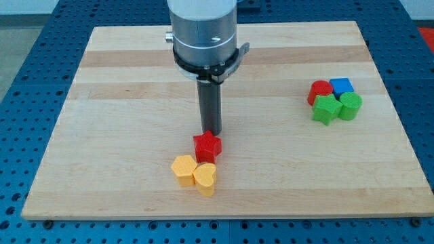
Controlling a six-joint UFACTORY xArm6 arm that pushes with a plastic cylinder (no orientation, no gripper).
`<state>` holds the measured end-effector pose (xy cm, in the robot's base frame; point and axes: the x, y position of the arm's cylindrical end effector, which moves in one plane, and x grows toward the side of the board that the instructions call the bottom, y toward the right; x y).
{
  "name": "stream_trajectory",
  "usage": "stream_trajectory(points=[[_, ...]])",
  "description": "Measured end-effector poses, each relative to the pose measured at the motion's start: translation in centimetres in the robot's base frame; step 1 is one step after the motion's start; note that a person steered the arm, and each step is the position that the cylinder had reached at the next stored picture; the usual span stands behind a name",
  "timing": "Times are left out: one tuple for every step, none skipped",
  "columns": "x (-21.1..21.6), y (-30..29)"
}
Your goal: Drag the red star into group of yellow blocks
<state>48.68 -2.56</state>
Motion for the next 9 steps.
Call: stream_trajectory(points=[[0.0, 0.0], [0.0, -0.1], [-0.3, -0.9], [-1.8, -2.3], [-1.3, -4.0], [-0.1, -4.0], [1.5, -3.9], [3.0, -3.9], [3.8, -3.9]])
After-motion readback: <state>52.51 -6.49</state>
